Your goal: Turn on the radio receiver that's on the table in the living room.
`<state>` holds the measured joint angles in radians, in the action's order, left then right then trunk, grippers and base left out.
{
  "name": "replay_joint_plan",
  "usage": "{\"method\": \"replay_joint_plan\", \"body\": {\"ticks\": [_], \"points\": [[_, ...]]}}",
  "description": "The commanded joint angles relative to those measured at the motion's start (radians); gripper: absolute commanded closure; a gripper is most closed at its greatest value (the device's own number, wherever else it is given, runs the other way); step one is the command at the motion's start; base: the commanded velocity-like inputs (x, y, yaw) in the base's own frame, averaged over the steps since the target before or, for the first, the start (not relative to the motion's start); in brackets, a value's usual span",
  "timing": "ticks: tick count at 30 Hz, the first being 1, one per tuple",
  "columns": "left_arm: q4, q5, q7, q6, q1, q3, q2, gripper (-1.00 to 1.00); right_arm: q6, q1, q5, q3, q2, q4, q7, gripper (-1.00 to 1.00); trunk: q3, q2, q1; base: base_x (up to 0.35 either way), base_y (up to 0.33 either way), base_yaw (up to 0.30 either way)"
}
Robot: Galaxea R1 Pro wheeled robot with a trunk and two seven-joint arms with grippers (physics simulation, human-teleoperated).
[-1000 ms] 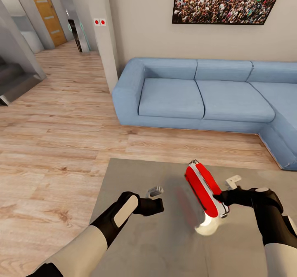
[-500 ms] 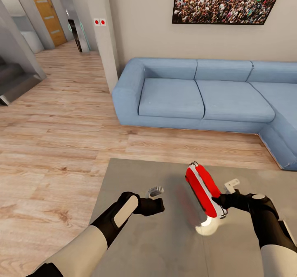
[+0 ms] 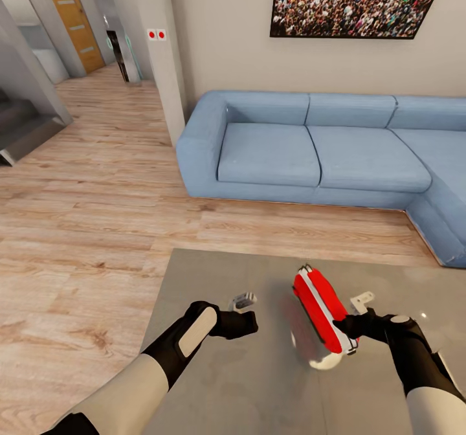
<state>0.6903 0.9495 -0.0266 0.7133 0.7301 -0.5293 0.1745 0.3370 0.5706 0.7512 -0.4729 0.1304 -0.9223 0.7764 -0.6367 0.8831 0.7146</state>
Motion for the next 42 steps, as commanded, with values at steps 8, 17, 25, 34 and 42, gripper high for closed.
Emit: {"method": "replay_joint_plan", "body": {"ticks": [8, 17, 25, 34, 42], "points": [[0.000, 0.000, -0.001, 0.000, 0.000, 0.000, 0.000, 1.00, -0.009, 0.000, -0.004, -0.003, 0.001, 0.056, -0.022, 1.00, 0.000, 0.000, 0.000, 0.000, 0.000, 0.000], [0.000, 0.000, 0.000, 0.000, 0.000, 0.000, 0.000, 1.00, -0.061, 0.000, -0.005, -0.004, 0.003, 0.133, -0.086, 1.00, 0.000, 0.000, 0.000, 0.000, 0.000, 0.000], [0.000, 0.000, -0.001, 0.000, 0.000, 0.000, 0.000, 1.00, -0.090, 0.000, -0.039, -0.003, 0.006, 0.141, -0.089, 1.00, 0.000, 0.000, 0.000, 0.000, 0.000, 0.000], [0.000, 0.000, 0.000, 0.000, 0.000, 0.000, 0.000, 1.00, -0.137, 0.000, -0.092, -0.003, 0.009, 0.204, -0.089, 1.00, 0.000, 0.000, 0.000, 0.000, 0.000, 0.000], [0.000, 0.000, 0.000, 0.000, 0.000, 0.000, 0.000, 1.00, -0.152, 0.000, -0.093, -0.003, 0.009, 0.225, -0.089, 1.00, 0.000, 0.000, 0.000, 0.000, 0.000, 0.000]]}}
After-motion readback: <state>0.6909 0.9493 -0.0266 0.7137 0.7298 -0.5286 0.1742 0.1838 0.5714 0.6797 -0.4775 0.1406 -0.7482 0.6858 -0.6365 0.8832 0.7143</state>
